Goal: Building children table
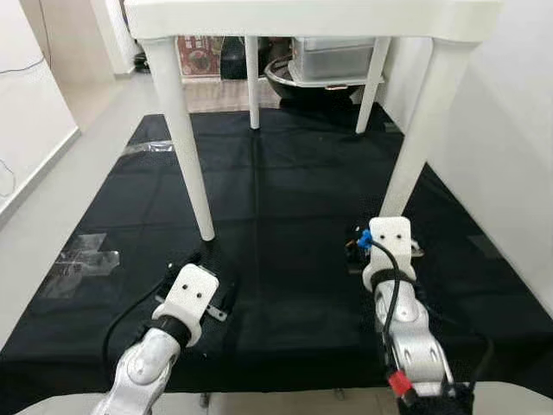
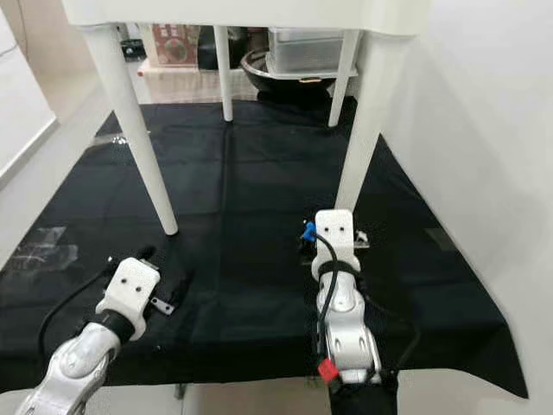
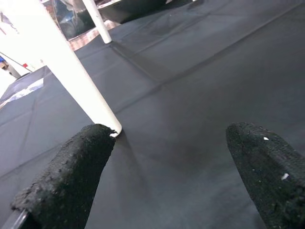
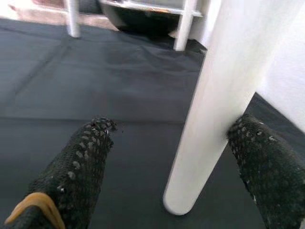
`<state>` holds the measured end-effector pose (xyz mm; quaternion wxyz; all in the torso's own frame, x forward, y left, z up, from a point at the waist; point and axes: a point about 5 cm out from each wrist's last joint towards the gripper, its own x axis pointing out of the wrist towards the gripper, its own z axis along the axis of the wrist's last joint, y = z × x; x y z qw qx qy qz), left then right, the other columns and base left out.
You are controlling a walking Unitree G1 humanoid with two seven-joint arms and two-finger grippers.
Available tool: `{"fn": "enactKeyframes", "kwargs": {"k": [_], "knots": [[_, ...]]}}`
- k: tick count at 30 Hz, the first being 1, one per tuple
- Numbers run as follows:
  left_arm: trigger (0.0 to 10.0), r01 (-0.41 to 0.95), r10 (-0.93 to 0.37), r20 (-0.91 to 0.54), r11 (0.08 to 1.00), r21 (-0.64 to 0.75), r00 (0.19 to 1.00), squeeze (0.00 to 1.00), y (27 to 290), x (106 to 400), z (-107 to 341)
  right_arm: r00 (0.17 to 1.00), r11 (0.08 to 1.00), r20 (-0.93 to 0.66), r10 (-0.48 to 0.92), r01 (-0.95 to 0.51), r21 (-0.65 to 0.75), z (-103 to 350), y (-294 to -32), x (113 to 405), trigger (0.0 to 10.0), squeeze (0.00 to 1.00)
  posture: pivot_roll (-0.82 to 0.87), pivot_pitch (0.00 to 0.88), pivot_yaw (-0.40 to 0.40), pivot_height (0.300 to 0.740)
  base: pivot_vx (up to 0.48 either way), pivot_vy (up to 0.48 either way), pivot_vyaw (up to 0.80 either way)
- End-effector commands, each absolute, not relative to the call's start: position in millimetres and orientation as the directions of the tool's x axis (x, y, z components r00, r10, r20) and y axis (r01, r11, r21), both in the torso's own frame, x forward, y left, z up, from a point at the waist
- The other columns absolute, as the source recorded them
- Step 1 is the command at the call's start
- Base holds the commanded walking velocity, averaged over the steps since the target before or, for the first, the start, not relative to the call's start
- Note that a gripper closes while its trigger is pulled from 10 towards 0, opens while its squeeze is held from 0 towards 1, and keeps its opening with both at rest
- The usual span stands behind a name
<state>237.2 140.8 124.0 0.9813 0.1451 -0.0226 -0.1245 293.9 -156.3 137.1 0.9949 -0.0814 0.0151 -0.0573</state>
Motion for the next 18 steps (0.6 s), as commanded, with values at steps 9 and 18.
{"fn": "enactKeyframes", "kwargs": {"k": [9, 18], "knots": [[10.0, 0.242, -0.228, -0.093, 0.948, 0.206, 0.969, 0.0, 137, 206, 108, 0.982, 0.984, -0.082, 0.169, -0.173, -0.036, 114, -128, 250, 10.0, 0.0, 0.1, 0.006, -0.055, 0.74, 0.0, 0.0, 0.0], [10.0, 0.282, -0.261, -0.126, 0.94, 0.193, 0.957, 0.0, 130, 207, 101, 0.97, 0.975, -0.106, 0.22, -0.223, -0.016, 111, -119, 243, 10.0, 0.0, 0.09, 0.0, -0.044, 0.74, 0.0, 0.0, 0.0]]}}
